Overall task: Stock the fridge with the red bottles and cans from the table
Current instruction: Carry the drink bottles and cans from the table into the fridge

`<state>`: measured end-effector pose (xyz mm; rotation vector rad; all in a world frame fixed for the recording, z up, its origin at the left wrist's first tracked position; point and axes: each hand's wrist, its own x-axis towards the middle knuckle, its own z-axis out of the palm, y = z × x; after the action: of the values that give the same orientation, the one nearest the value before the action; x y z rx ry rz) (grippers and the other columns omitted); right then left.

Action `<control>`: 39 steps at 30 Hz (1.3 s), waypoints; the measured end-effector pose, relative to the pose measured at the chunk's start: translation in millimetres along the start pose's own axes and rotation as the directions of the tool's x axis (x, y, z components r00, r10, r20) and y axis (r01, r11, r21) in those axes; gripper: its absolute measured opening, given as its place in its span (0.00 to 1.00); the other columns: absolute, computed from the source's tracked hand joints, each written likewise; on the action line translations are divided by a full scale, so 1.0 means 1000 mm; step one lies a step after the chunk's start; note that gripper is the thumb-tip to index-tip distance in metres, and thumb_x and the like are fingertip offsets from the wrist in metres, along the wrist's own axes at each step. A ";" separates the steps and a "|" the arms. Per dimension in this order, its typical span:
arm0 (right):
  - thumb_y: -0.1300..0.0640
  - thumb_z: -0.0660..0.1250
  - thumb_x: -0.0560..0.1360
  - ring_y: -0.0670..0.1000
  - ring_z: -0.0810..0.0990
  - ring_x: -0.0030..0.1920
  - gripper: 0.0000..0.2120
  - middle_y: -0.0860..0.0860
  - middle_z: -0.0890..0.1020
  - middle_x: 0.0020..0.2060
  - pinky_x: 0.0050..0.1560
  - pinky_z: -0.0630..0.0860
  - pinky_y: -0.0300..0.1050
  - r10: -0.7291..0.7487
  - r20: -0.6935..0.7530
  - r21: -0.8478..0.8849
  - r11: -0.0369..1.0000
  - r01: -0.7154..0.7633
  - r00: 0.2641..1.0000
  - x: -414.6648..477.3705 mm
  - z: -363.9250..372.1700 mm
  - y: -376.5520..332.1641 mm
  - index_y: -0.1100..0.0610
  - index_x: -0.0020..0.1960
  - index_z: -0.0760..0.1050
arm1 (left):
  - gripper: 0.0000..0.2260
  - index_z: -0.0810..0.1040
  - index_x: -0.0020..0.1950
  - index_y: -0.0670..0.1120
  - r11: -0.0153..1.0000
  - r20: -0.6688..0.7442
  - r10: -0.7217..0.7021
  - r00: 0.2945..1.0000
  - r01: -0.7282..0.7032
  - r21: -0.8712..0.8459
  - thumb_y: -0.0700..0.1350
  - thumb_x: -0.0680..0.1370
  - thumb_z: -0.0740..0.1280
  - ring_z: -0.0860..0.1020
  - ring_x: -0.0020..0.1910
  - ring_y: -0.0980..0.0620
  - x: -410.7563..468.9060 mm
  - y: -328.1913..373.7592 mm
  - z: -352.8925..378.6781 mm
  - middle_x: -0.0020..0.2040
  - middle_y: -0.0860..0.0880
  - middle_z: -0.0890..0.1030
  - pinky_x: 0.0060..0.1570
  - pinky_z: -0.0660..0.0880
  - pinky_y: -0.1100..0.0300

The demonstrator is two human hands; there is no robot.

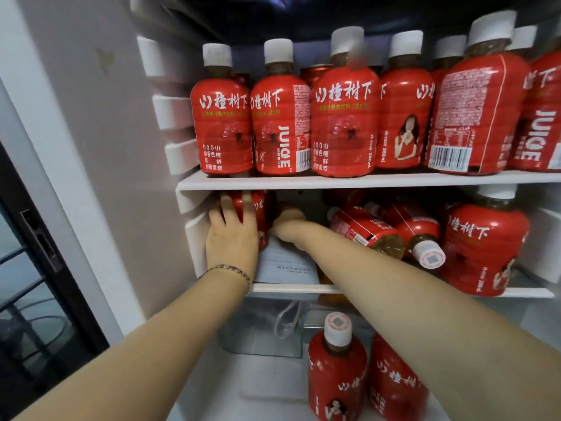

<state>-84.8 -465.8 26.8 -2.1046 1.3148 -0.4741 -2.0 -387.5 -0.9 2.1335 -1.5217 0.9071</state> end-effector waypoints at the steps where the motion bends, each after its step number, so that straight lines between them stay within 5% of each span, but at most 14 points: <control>1: 0.61 0.57 0.80 0.56 0.76 0.58 0.15 0.60 0.75 0.62 0.56 0.73 0.46 0.009 -0.025 -0.011 1.000 -0.009 1.000 -0.005 0.001 0.001 0.63 0.64 0.71 | 0.35 0.79 0.56 0.36 1.000 0.001 0.002 1.000 -0.002 -0.003 0.43 0.52 0.83 0.78 0.35 0.34 0.000 -0.001 0.001 0.47 0.30 0.79 0.29 0.77 0.53; 5: 0.64 0.60 0.77 0.60 0.71 0.65 0.18 0.60 0.72 0.65 0.65 0.70 0.49 -0.151 -0.140 -0.296 0.950 0.104 0.979 -0.047 -0.011 0.000 0.63 0.66 0.70 | 0.36 0.78 0.57 0.34 0.999 0.009 -0.001 1.000 0.001 -0.044 0.42 0.52 0.83 0.78 0.36 0.32 -0.001 -0.002 0.001 0.48 0.28 0.77 0.29 0.77 0.49; 8: 0.59 0.62 0.76 0.61 0.65 0.69 0.21 0.58 0.68 0.67 0.67 0.63 0.52 -0.315 -0.252 -0.691 0.721 0.058 0.915 -0.076 -0.034 0.005 0.59 0.68 0.68 | 0.36 0.66 0.70 0.36 0.991 0.026 -0.024 0.999 0.027 -0.129 0.40 0.65 0.77 0.73 0.53 0.29 -0.004 0.003 -0.008 0.62 0.26 0.69 0.47 0.77 0.45; 11: 0.49 0.59 0.78 0.64 0.61 0.70 0.24 0.60 0.63 0.71 0.65 0.64 0.53 -0.034 -0.320 -0.763 0.601 -0.237 0.947 -0.087 -0.055 0.021 0.57 0.72 0.63 | 0.37 0.43 0.77 0.45 0.961 0.136 -0.023 0.990 0.059 -0.269 0.41 0.77 0.64 0.53 0.72 0.37 -0.014 0.002 -0.007 0.75 0.35 0.47 0.69 0.59 0.49; 13: 0.42 0.58 0.77 0.64 0.65 0.67 0.29 0.59 0.67 0.68 0.62 0.66 0.53 0.104 -0.321 -0.749 0.580 -0.319 0.941 -0.087 -0.058 0.033 0.56 0.72 0.62 | 0.38 0.42 0.77 0.48 0.934 0.101 -0.045 0.994 0.078 -0.350 0.40 0.76 0.64 0.48 0.74 0.40 -0.020 0.002 -0.011 0.76 0.38 0.44 0.71 0.56 0.50; 16: 0.40 0.64 0.71 0.61 0.71 0.62 0.33 0.55 0.73 0.62 0.58 0.71 0.51 0.064 -0.309 -0.713 0.644 -0.276 0.949 -0.085 -0.057 0.039 0.56 0.69 0.64 | 0.35 0.48 0.77 0.45 0.911 0.059 -0.047 0.997 0.067 -0.407 0.38 0.75 0.65 0.48 0.74 0.41 -0.021 0.002 -0.012 0.76 0.39 0.47 0.71 0.55 0.51; 19: 0.42 0.69 0.68 0.59 0.75 0.60 0.34 0.55 0.76 0.58 0.53 0.73 0.47 0.046 -0.350 -0.489 0.843 -0.224 0.936 -0.092 -0.059 0.037 0.60 0.66 0.65 | 0.33 0.52 0.76 0.42 0.905 0.052 -0.025 0.998 0.045 -0.423 0.37 0.75 0.64 0.49 0.75 0.40 -0.021 0.001 -0.012 0.75 0.38 0.50 0.72 0.54 0.51; 21: 0.41 0.71 0.66 0.58 0.76 0.58 0.33 0.55 0.77 0.56 0.52 0.74 0.47 0.121 -0.389 -0.148 0.970 -0.191 0.913 -0.099 -0.058 0.036 0.60 0.63 0.68 | 0.33 0.53 0.76 0.41 0.899 0.045 -0.031 0.999 0.047 -0.435 0.36 0.74 0.65 0.51 0.74 0.40 -0.020 0.001 -0.010 0.75 0.38 0.51 0.72 0.54 0.51; 23: 0.44 0.73 0.67 0.55 0.77 0.55 0.25 0.53 0.77 0.52 0.56 0.75 0.50 0.204 -0.367 0.244 0.963 -0.118 0.908 -0.104 -0.050 0.039 0.56 0.56 0.70 | 0.33 0.55 0.75 0.40 0.892 0.032 -0.041 0.999 0.051 -0.448 0.37 0.73 0.66 0.52 0.74 0.39 -0.020 0.001 -0.009 0.75 0.37 0.53 0.72 0.54 0.51; 26: 0.51 0.75 0.66 0.49 0.76 0.46 0.20 0.48 0.77 0.43 0.56 0.76 0.47 0.252 -0.350 0.583 0.812 -0.001 0.902 -0.102 -0.036 0.046 0.50 0.48 0.66 | 0.33 0.56 0.75 0.40 0.892 0.028 -0.042 0.999 0.050 -0.450 0.38 0.73 0.67 0.54 0.74 0.39 -0.021 0.002 -0.008 0.74 0.37 0.54 0.71 0.55 0.50; 31: 0.53 0.76 0.68 0.46 0.74 0.47 0.23 0.44 0.73 0.41 0.53 0.73 0.41 0.254 -0.377 0.702 0.705 0.096 0.891 -0.098 -0.026 0.054 0.50 0.54 0.65 | 0.32 0.57 0.75 0.40 0.891 0.026 -0.047 0.999 0.054 -0.451 0.38 0.73 0.67 0.54 0.74 0.39 -0.021 0.003 -0.009 0.74 0.37 0.55 0.71 0.56 0.49; 35: 0.54 0.77 0.66 0.47 0.75 0.50 0.29 0.44 0.74 0.44 0.58 0.74 0.44 0.246 -0.432 0.689 0.711 0.142 0.867 -0.083 -0.019 0.054 0.52 0.62 0.67 | 0.32 0.56 0.75 0.40 0.894 0.032 -0.066 0.997 0.073 -0.442 0.40 0.74 0.66 0.54 0.73 0.40 -0.021 0.005 -0.012 0.74 0.38 0.54 0.71 0.55 0.52; 39: 0.49 0.78 0.62 0.52 0.79 0.52 0.30 0.48 0.79 0.49 0.58 0.76 0.49 0.272 -0.494 0.657 0.739 0.150 0.826 -0.055 -0.009 0.050 0.51 0.59 0.69 | 0.31 0.57 0.74 0.40 0.881 0.032 -0.111 0.993 0.113 -0.459 0.41 0.74 0.65 0.55 0.72 0.40 -0.019 0.012 -0.013 0.73 0.37 0.55 0.72 0.52 0.54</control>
<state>-148.3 -435.1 1.8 -1.3172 1.2336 -1.4049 -21.3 -370.6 -5.1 1.8491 -1.4240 0.4406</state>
